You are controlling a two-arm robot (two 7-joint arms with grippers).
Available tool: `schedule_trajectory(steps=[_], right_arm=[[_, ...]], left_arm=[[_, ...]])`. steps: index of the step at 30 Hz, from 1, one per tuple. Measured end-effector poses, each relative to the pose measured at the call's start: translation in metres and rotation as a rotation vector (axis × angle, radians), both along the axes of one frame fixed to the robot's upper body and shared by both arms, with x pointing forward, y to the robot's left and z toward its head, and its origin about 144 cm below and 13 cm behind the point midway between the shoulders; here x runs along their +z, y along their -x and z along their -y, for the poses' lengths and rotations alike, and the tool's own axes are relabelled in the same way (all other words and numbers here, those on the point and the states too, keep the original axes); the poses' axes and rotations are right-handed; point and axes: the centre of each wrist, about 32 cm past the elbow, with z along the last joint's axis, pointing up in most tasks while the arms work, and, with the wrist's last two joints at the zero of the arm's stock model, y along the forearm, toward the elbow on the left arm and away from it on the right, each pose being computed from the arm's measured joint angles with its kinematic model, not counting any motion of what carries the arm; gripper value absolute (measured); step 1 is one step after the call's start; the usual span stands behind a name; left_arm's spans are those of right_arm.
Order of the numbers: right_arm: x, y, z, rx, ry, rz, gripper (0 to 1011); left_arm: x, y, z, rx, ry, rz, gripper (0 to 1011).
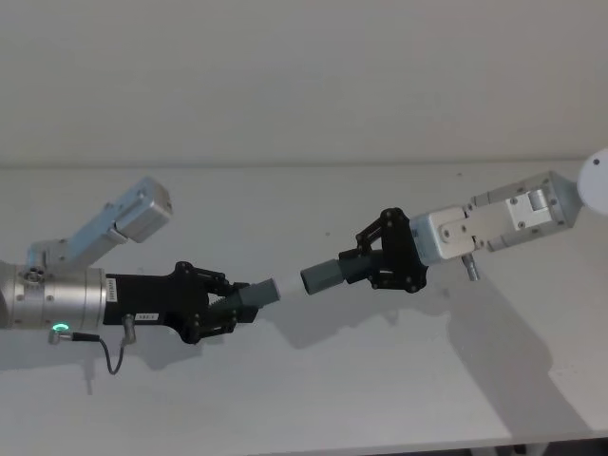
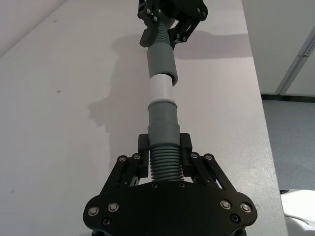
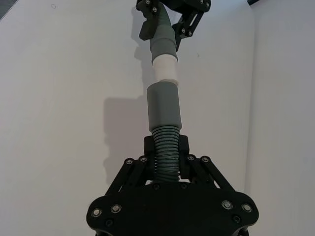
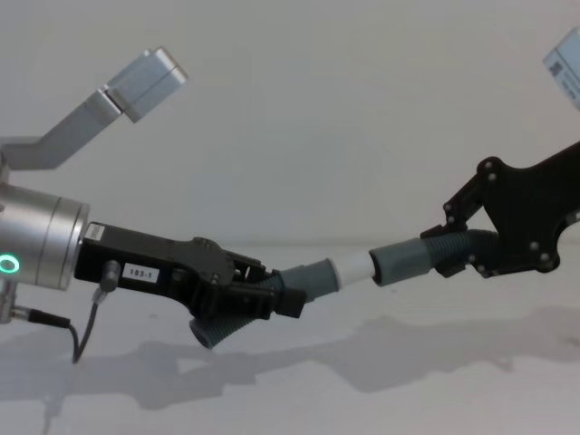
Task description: Use both hands to pick up one end of the pipe from the table, align the ends, and insert them.
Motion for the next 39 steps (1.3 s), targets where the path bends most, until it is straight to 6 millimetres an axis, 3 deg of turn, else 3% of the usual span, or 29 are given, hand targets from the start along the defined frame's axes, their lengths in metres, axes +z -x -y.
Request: schedule_trajectory(steps=[39], right_arm=[[0.0,0.0,0.0001,0.0,0.0,0.0,232]], left_arm=[[-0.0029,-0.004,0.0049,-0.002,0.0,-0.019,329]])
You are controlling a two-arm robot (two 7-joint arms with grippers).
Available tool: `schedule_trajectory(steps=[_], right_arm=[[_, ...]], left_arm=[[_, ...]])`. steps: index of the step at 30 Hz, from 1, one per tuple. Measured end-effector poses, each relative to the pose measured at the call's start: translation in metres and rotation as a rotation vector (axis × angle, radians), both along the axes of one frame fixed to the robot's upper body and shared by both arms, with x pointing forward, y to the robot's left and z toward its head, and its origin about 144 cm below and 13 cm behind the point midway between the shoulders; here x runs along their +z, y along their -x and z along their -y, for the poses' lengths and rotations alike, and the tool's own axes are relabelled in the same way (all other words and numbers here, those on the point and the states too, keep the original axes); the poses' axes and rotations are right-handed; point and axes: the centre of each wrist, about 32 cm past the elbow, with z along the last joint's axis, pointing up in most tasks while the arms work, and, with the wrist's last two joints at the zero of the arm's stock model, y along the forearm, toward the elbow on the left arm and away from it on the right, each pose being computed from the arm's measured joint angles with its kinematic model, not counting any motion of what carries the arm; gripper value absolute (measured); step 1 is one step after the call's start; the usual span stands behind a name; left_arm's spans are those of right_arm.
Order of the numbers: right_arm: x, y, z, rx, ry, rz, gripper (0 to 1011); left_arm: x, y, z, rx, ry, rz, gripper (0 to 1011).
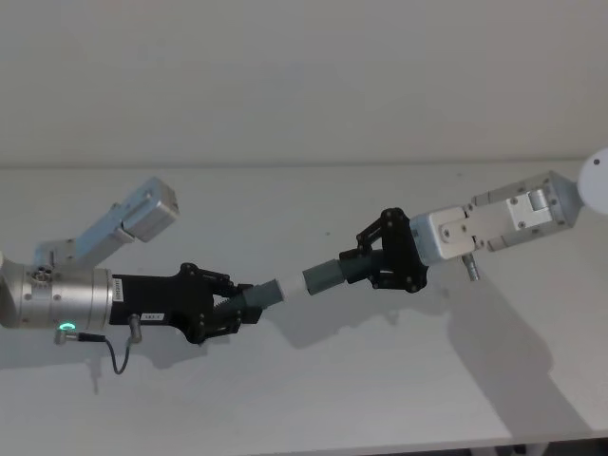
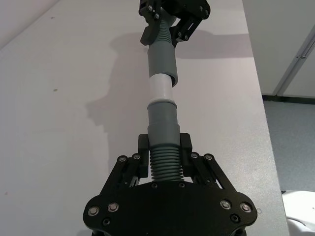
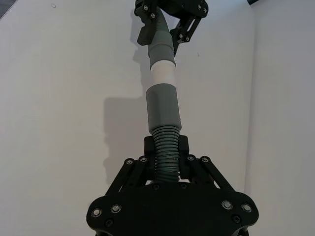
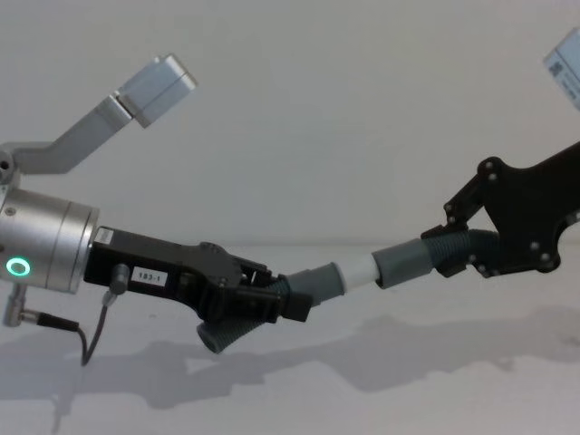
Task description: Use both hands to pick up one end of the pipe from the table, align the ends, and insert them.
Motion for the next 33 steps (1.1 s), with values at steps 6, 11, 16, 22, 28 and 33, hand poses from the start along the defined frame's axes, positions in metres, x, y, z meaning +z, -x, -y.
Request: schedule_trajectory(steps=[6,11,16,22,28,33], right_arm=[[0.0,0.0,0.0,0.0,0.0,0.0,232],[0.0,0.0,-0.0001,0.0,0.0,0.0,232],[0.0,0.0,-0.0003,0.001,-0.001,0.0,232],[0.0,0.0,-0.0003,0.001,-0.001,0.0,232],[0.0,0.0,-0.0002,0.001,-0.001,0.0,232],[0.0,0.0,-0.0001,0.0,0.0,0.0,232]], left_arm=[[0.0001,0.0004,0.0002,0.002,0.0,-0.002,329],[0.001,0.0011,-0.0004,0.006,0.001,-0.001,329],[0.0016,0.0022,-0.0012,0.009,0.002,0.0,329],[0.002,0.004,-0.0029,0.014,0.003,0.0,329],[0.0017,0.0047,-0.0041,0.016,0.004,-0.003,329],[0.0007,0.0053,-0.0051,0.016,0.003,-0.007,329]])
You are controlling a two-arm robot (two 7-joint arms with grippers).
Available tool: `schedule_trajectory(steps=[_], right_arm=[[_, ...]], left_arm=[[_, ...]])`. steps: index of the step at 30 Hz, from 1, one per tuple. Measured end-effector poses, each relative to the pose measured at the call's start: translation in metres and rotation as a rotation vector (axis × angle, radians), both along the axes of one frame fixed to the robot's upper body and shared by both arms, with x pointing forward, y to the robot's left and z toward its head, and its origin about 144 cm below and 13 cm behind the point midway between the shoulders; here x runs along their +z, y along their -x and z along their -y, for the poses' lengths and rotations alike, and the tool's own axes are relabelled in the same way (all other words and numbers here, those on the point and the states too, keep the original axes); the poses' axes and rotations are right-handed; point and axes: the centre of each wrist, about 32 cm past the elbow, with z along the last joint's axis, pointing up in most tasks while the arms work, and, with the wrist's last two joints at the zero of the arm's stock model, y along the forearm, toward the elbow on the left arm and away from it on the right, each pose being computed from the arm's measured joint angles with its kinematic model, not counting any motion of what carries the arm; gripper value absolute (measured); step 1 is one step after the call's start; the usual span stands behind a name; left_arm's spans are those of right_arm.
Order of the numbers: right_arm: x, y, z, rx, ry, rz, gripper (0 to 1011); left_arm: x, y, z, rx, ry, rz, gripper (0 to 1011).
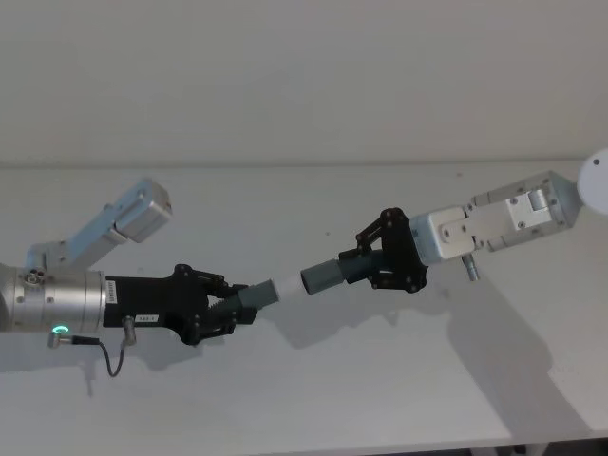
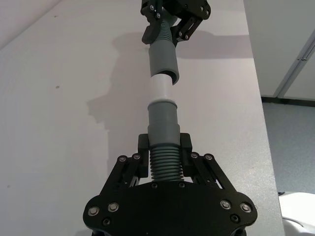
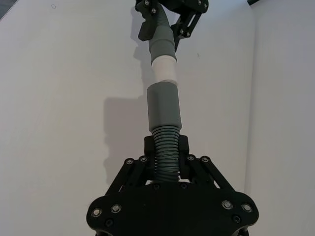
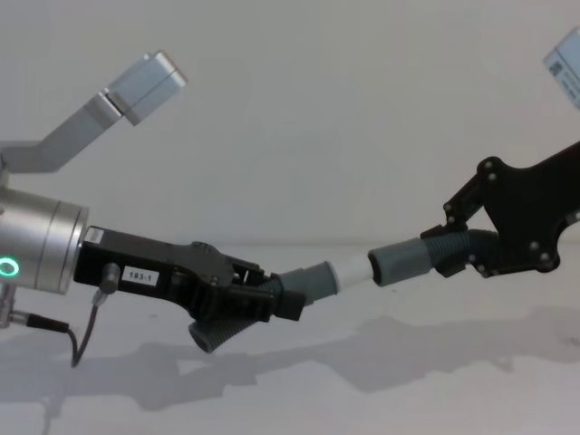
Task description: Use both hands to pick up one end of the pipe from the table, align the ends, and insert them.
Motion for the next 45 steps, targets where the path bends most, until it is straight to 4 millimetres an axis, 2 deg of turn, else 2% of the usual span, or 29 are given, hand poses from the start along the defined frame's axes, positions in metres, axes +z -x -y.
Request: schedule_trajectory(steps=[45], right_arm=[[0.0,0.0,0.0001,0.0,0.0,0.0,232]], left_arm=[[-0.0064,-0.0051,0.0023,-0.017,0.021,-0.019,329]])
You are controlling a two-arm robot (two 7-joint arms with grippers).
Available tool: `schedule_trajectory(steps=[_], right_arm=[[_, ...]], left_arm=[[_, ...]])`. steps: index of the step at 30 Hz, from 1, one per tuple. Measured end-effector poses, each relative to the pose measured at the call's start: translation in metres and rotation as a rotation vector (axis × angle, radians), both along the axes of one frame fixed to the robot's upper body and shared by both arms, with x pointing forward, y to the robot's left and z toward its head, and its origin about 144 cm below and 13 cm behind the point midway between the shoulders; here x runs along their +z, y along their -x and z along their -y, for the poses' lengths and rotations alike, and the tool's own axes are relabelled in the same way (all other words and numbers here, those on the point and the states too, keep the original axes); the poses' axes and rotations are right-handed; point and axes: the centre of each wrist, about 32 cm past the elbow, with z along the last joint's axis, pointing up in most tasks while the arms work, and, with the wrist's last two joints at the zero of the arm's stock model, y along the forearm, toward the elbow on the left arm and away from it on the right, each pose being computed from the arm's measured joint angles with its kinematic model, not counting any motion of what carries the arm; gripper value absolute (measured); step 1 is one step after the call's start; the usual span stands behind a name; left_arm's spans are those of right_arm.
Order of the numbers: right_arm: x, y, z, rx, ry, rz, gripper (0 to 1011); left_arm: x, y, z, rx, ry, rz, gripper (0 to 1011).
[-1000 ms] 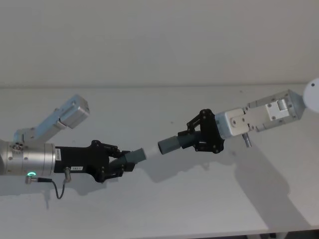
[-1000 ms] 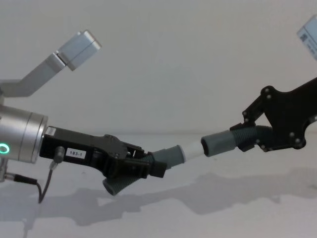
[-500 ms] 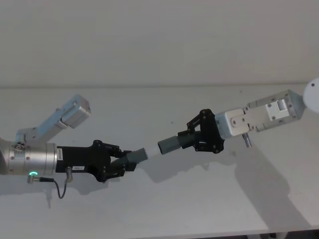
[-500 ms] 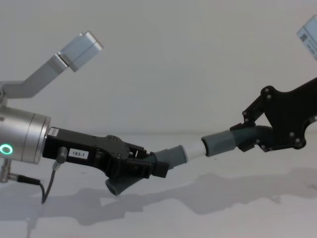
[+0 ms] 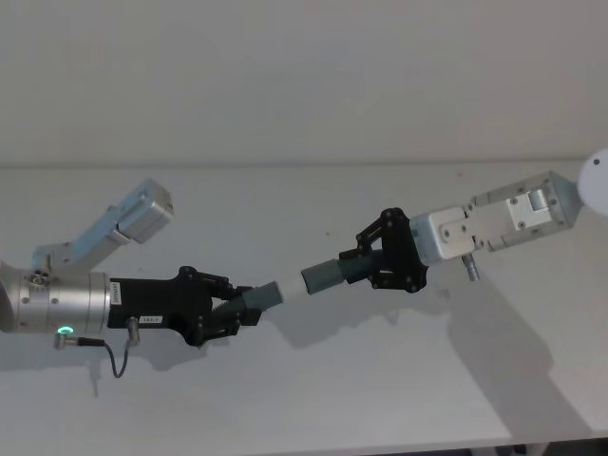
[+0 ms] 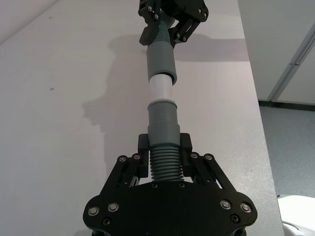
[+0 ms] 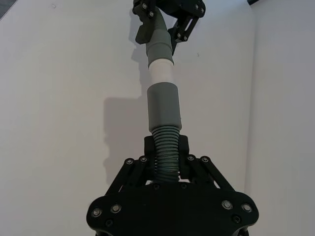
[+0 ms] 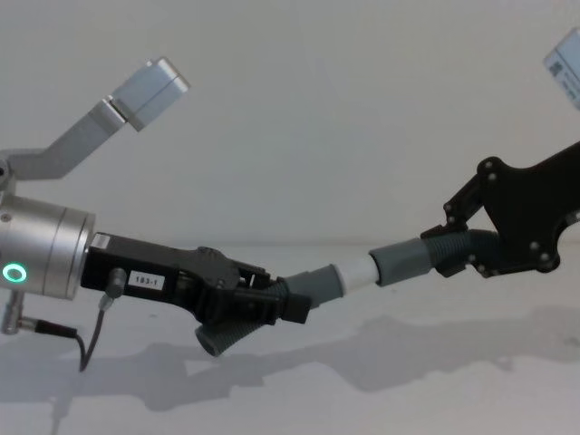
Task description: Use both hands to pick up one end of the pipe from the table, align the ends, and insert them.
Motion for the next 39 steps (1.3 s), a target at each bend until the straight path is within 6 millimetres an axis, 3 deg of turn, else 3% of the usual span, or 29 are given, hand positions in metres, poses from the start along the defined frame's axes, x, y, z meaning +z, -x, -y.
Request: schedule_trajectory(steps=[39], right_arm=[[0.0001,0.0,-0.0005,0.001,-0.001,0.001,232]], left_arm=[[-0.0034,-0.0034,0.0095,-0.011,0.005,-0.015,329]])
